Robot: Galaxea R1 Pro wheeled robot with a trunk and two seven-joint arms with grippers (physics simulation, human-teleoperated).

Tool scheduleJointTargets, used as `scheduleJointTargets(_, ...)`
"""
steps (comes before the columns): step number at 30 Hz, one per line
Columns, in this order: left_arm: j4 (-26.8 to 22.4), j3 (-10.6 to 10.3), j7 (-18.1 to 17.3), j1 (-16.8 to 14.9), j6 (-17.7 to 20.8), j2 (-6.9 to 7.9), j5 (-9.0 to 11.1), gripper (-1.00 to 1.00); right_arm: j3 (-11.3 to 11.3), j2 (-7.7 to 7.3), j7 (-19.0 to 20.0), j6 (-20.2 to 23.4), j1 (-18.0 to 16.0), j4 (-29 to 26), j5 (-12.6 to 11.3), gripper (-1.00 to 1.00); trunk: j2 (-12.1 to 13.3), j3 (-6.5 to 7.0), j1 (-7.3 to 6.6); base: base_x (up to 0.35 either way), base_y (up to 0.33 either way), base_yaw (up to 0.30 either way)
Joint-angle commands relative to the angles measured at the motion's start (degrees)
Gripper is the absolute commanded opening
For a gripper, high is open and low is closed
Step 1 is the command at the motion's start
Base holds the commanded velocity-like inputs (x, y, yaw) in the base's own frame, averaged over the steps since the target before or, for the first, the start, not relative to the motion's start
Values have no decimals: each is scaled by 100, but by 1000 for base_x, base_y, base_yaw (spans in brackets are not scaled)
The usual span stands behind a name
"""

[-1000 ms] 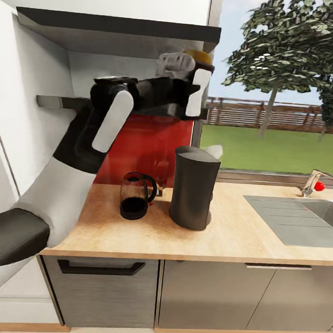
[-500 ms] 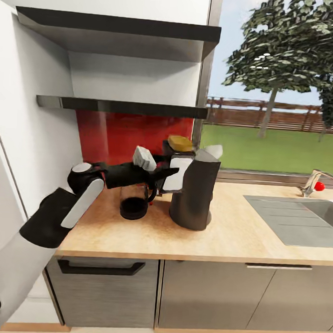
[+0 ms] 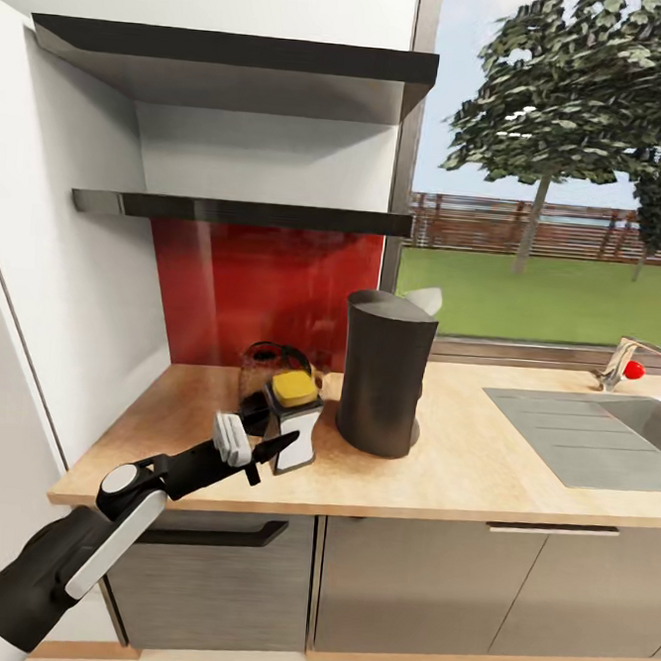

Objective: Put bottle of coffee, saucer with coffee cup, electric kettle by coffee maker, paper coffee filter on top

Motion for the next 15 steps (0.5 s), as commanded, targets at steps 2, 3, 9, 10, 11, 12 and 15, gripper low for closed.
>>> scheduleJointTargets(2, 63, -13, -2, 5, -25, 6, 37, -100, 10, -2, 47, -27, -7, 15, -61, 100, -8, -9, 1, 0, 0, 0)
scheduleJointTargets(3, 66, -13, 0, 7, -25, 6, 37, -100, 7, -4, 47, -37, -7, 15, -61, 100, -8, -9, 1, 0, 0, 0)
scheduleJointTargets(9, 181, -28, 11, 16, -29, -9, 68, -100, 1, -26, 66, -397, -7, 17, -250, 100, -8, -9, 1, 0, 0, 0)
scheduleJointTargets(10, 185, -30, 12, 15, -30, -11, 69, -100, 2, -27, 67, -412, -7, 16, -316, 100, -8, -9, 1, 0, 0, 0)
scheduleJointTargets(11, 194, -32, 14, 14, -31, -14, 70, -100, 4, -28, 71, -435, -7, 15, -474, 100, -8, -9, 1, 0, 0, 0)
scheduleJointTargets(12, 205, -31, 15, 15, -32, -16, 71, -100, 5, -28, 78, -449, -7, 15, -618, 100, -8, -9, 1, 58, -6, 0)
scheduleJointTargets(15, 219, -34, 26, 19, -33, -19, 72, -100, 8, -23, 83, -466, -7, 14, -802, 100, -8, -9, 1, 177, -50, 0)
